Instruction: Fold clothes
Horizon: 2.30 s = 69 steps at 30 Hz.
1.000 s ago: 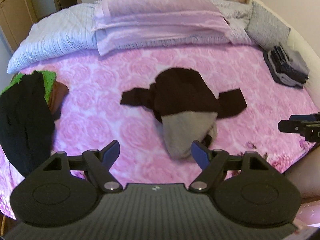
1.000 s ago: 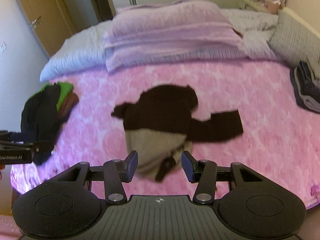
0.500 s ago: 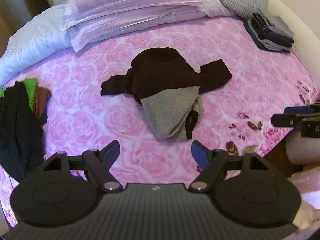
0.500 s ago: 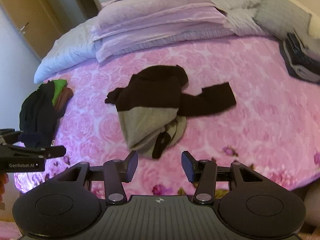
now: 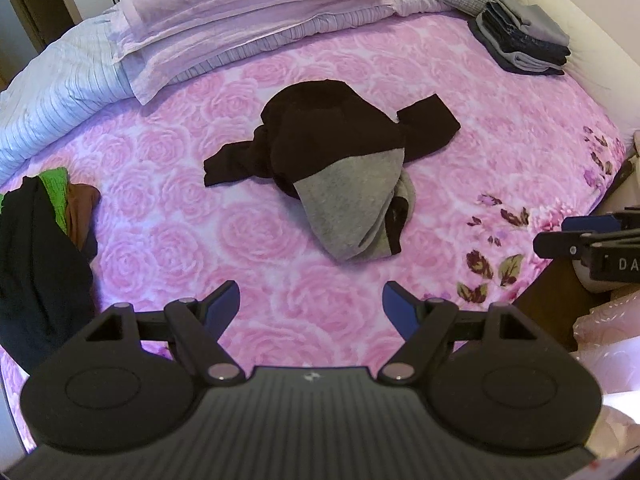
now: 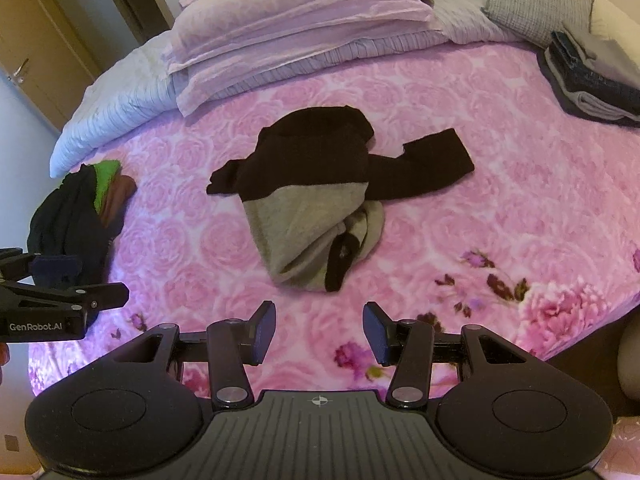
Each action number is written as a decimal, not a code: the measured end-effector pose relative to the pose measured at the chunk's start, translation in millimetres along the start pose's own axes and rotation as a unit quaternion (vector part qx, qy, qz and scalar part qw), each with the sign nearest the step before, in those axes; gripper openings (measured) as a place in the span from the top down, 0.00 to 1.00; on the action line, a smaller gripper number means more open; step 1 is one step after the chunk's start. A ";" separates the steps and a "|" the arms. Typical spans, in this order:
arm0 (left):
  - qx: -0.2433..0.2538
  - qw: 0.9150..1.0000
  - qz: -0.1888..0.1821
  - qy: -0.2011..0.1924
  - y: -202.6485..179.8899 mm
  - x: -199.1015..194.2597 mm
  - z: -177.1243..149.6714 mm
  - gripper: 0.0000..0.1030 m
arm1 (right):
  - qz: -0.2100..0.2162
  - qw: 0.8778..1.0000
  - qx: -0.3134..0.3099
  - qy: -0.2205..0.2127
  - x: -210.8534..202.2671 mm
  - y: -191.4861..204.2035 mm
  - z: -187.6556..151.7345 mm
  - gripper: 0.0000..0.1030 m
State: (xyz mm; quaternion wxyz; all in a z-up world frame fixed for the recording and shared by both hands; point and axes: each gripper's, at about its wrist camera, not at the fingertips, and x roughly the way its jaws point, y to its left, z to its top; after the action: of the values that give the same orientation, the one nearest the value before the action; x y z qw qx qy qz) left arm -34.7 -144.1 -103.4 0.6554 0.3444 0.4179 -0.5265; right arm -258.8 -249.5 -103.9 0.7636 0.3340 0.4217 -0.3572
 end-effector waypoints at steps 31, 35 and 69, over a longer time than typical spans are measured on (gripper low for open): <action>-0.257 0.963 0.065 -0.038 -98.7 206.6 -23.5 0.28 | -0.020 0.997 -0.075 0.002 102.4 -260.5 150.9 0.56; -0.243 0.964 0.096 -0.058 -99.9 241.7 -17.1 0.28 | -0.040 0.997 -0.070 0.014 122.2 -276.7 147.7 0.56; -0.468 0.871 0.128 -0.078 7.7 198.3 -137.2 0.70 | 0.129 0.800 -0.580 -0.084 248.2 -65.2 55.8 0.56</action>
State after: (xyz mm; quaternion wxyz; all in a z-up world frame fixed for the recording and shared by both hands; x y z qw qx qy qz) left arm -33.5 -100.0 -340.6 0.8321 0.0054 0.5149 -0.2060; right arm -193.5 -394.3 -313.1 0.8863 -0.1511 0.4368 0.0291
